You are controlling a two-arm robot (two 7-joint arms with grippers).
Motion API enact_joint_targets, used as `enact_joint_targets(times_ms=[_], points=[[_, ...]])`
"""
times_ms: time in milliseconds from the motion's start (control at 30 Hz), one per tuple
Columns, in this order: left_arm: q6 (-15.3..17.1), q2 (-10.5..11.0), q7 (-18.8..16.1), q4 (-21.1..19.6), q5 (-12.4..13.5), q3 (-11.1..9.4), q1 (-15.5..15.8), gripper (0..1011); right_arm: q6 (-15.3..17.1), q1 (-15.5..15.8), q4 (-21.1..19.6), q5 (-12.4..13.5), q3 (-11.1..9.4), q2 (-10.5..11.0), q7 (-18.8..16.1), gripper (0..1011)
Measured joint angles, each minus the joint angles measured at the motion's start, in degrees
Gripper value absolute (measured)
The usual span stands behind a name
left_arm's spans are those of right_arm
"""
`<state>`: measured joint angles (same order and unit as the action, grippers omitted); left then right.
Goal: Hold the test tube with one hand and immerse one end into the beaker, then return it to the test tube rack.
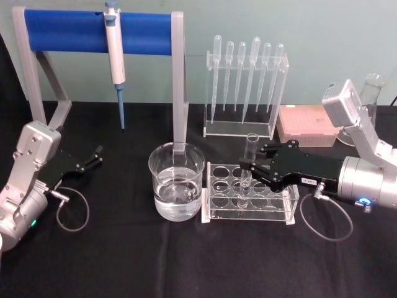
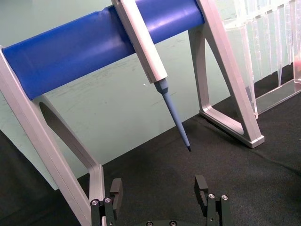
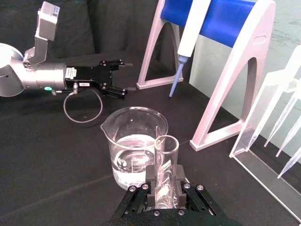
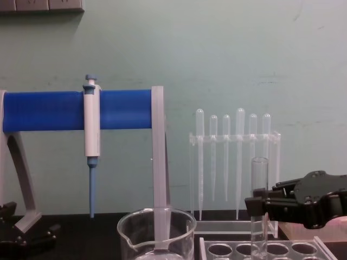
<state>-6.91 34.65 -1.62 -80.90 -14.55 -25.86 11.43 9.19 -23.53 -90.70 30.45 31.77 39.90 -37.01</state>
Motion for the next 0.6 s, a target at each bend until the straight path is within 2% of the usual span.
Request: enact_joint_targets(times_ms=[600], points=[[0.0,0.0,0.0,0.0,0.0,0.0,0.0,1000,1.04,0.23,0.85,-0.53,-0.23,-0.97,0.21,242]])
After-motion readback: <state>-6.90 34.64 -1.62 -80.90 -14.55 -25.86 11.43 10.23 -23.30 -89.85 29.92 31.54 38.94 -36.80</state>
